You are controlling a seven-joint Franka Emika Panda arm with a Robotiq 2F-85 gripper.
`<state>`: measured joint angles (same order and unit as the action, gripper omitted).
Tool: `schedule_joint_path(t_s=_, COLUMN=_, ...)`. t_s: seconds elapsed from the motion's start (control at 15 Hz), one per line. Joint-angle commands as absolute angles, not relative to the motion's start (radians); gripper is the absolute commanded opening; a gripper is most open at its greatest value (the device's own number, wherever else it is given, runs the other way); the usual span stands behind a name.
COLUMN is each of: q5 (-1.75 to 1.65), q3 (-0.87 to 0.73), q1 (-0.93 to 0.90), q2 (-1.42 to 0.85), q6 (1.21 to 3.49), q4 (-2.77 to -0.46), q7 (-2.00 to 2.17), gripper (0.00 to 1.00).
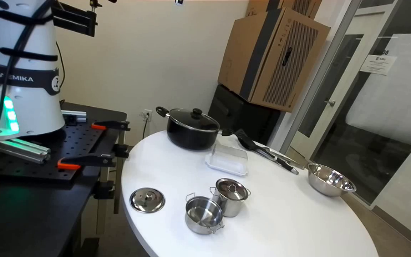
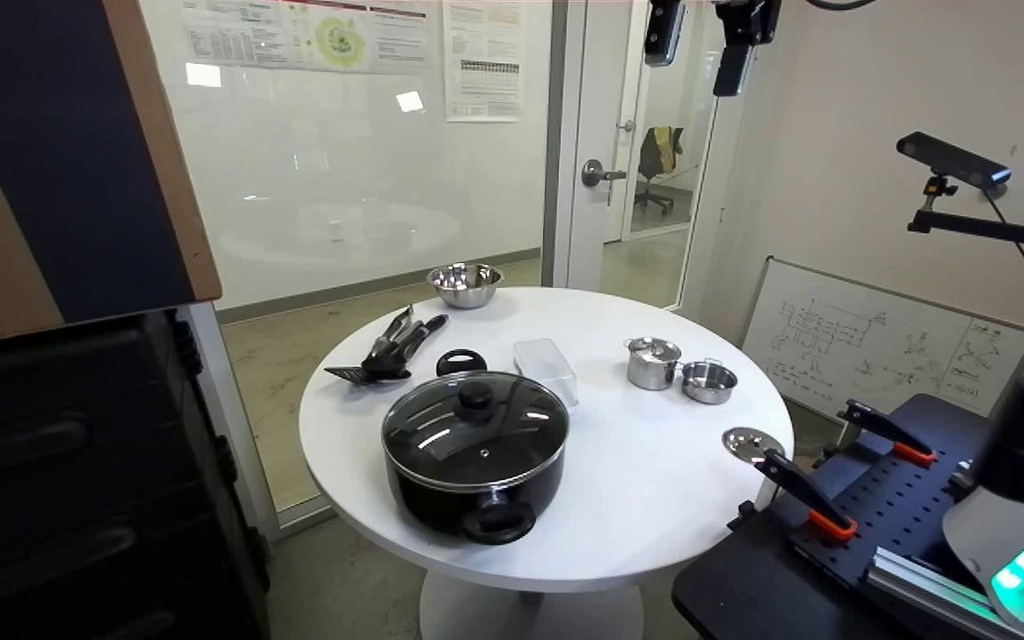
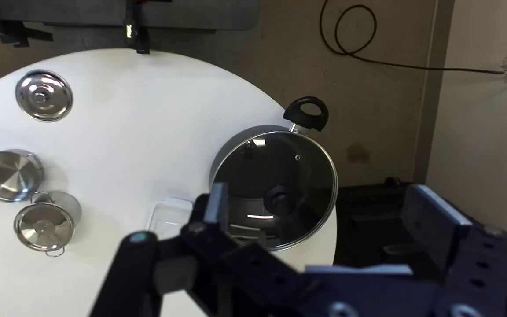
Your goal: Place the lid on the table
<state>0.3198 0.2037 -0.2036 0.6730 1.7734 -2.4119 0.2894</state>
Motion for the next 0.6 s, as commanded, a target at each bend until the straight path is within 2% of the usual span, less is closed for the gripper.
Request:
schedule_joint_path(t_s=0.0, q5=0.308, q3=0.208, q1=-0.179, q2=0.666, q6=1.778, q4=-2.409, q7=0.261, gripper=1.0)
schedule_joint_path(t_s=0.27, q5=0.245, q3=0.206, q1=-0.141, q2=0.616, q6=1.893, q4=-2.394, q7=0.216, gripper=1.0)
schedule_joint_path(t_s=0.53, q5=0.193, q3=0.223, q1=-0.12, q2=0.511, q6=2.163, q4=-2.399, q7=0.205, gripper=1.0)
